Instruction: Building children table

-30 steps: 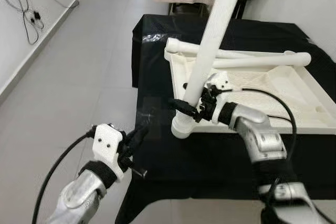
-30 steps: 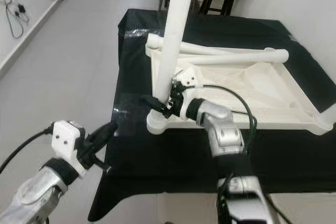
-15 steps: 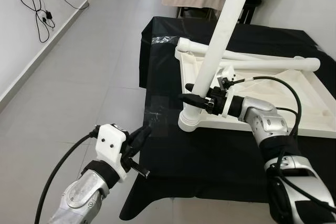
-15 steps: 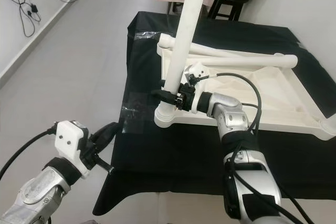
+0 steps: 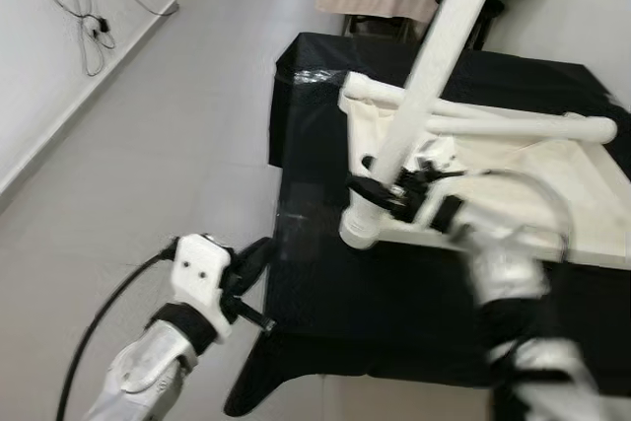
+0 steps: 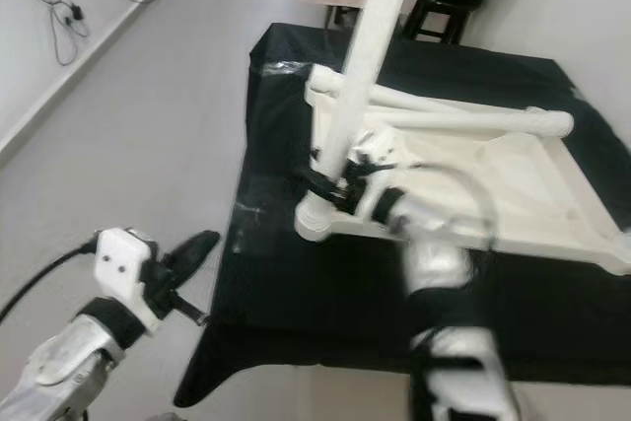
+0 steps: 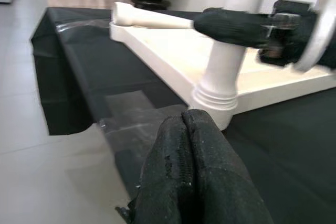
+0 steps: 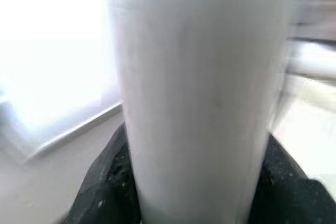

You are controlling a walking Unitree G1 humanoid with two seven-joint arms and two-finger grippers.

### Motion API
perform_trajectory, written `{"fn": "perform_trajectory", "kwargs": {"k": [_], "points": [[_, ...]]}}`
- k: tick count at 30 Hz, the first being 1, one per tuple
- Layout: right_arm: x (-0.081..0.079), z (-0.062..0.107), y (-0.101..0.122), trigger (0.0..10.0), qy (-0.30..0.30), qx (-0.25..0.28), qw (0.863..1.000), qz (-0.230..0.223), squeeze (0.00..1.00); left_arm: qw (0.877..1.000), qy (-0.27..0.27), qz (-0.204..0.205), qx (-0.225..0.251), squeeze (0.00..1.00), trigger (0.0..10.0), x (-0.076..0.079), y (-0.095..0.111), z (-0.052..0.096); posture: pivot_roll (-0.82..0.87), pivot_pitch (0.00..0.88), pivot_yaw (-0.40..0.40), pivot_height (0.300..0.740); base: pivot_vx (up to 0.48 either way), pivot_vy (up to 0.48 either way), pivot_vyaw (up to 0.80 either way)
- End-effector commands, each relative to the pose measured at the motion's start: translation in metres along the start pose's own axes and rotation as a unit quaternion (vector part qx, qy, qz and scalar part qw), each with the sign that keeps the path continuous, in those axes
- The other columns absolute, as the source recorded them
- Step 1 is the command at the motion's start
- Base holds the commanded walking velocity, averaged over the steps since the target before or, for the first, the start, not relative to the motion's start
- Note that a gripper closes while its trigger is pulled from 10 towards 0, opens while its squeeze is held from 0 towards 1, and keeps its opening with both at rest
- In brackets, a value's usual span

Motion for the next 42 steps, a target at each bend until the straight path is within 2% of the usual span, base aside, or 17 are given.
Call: {"fn": "perform_trajectory", "kwargs": {"k": [1,2,5,12,13,15,16,18,19,23,24,26,31,36,37,38,42], "points": [[0.014,0.015,-0.014,0.0,-0.093,-0.017,0.995,-0.002,0.0,1.0,-0.005,0.0,-0.004,0.0,10.0,-0.001,0.0,0.002,0.06,0.129,-0.087,0.74,0.0,0.0,0.0],[0.014,0.015,-0.014,0.0,-0.093,-0.017,0.995,-0.002,0.0,1.0,-0.005,0.0,-0.004,0.0,10.0,-0.001,0.0,0.002,0.06,0.129,-0.087,0.74,0.0,0.0,0.0],[-0.018,0.016,-0.029,0.0,-0.037,-0.028,0.998,0.04,0.0,1.0,-0.006,0.0,-0.005,0.0,10.0,-0.001,-0.001,0.001,0.06,0.121,-0.076,0.74,0.0,0.0,0.0],[-0.02,0.015,-0.032,0.0,-0.039,-0.05,0.998,0.018,0.0,1.0,-0.005,-0.002,-0.005,0.0,10.0,-0.002,-0.002,-0.001,0.06,0.115,-0.088,0.74,0.0,0.0,0.0],[-0.021,0.015,-0.031,5.5,-0.052,-0.053,0.997,0.019,0.0,1.0,-0.005,-0.002,-0.005,0.0,10.0,-0.002,-0.002,-0.001,0.06,0.115,-0.088,0.74,0.0,0.0,0.0],[-0.022,0.015,-0.03,5.5,-0.061,-0.054,0.996,0.023,0.0,1.0,-0.005,-0.002,-0.004,0.0,10.0,-0.002,-0.002,-0.001,0.06,0.115,-0.088,0.74,0.0,0.0,0.0],[-0.028,0.013,-0.026,10.0,-0.04,-0.053,0.998,0.017,0.26,1.0,-0.006,-0.001,-0.004,0.0,10.0,-0.002,-0.002,-0.001,0.06,0.112,-0.084,0.74,0.0,0.0,0.0],[-0.032,0.012,-0.024,10.0,-0.023,-0.053,0.998,0.013,0.26,1.0,-0.006,-0.001,-0.004,0.0,10.0,-0.002,-0.002,-0.001,0.06,0.112,-0.084,0.74,0.0,0.0,0.0],[-0.045,0.006,-0.015,10.0,0.071,-0.053,0.996,-0.001,1.0,1.0,-0.007,-0.001,-0.004,0.0,10.0,-0.001,-0.002,-0.001,0.07,0.112,-0.087,0.74,0.0,0.0,0.0],[-0.052,0.0,-0.001,10.0,0.172,-0.063,0.983,0.003,1.0,1.0,-0.006,-0.001,-0.004,0.0,10.0,-0.001,-0.002,-0.002,0.07,0.111,-0.088,0.74,0.0,0.0,0.0],[-0.05,-0.002,0.005,10.0,0.202,-0.066,0.977,0.023,0.0,1.0,-0.006,0.0,-0.004,0.0,10.0,0.0,-0.002,-0.002,0.07,0.108,-0.089,0.74,0.0,0.0,0.0],[-0.049,-0.003,0.009,10.0,0.221,-0.069,0.972,0.039,0.0,1.0,-0.007,0.0,-0.004,0.0,10.0,0.0,-0.002,-0.002,0.07,0.108,-0.089,0.74,0.0,0.0,0.0],[-0.039,-0.007,0.013,10.0,0.323,-0.131,0.934,0.078,0.0,1.0,-0.007,0.0,-0.005,0.0,10.0,0.002,-0.002,-0.002,0.08,0.105,-0.094,0.74,0.0,0.0,0.0],[-0.033,-0.012,0.013,10.0,0.367,-0.166,0.914,0.043,0.0,1.0,-0.007,0.001,-0.005,0.0,10.0,0.004,-0.002,-0.002,0.1,0.104,-0.098,0.74,0.0,0.0,0.0],[-0.031,-0.013,0.012,9.2,0.37,-0.173,0.912,0.043,0.0,1.0,-0.007,0.001,-0.005,0.0,10.0,0.004,-0.002,-0.002,0.1,0.104,-0.099,0.74,0.0,0.0,0.0],[-0.029,-0.015,0.012,0.0,0.37,-0.176,0.911,0.039,0.0,1.0,-0.007,0.002,-0.005,0.0,10.0,0.005,-0.002,-0.002,0.1,0.102,-0.101,0.74,0.0,0.0,0.0],[-0.024,-0.021,0.015,0.0,0.366,-0.176,0.913,0.029,0.0,1.0,-0.007,0.003,-0.005,0.0,10.0,0.006,-0.002,-0.001,0.1,0.103,-0.103,0.74,0.0,0.0,0.0]]}}
Point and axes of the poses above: a point about 5 cm out from each wrist's last joint towards the gripper, its own z axis pointing back from the gripper into the wrist, its own y axis along the axis of the wrist's last joint, x = y × z, the point moved 2 cm from there along -z, pointing out of the wrist towards the gripper, and after that the axes turned 14 degrees about -z, right-handed, at the moved point
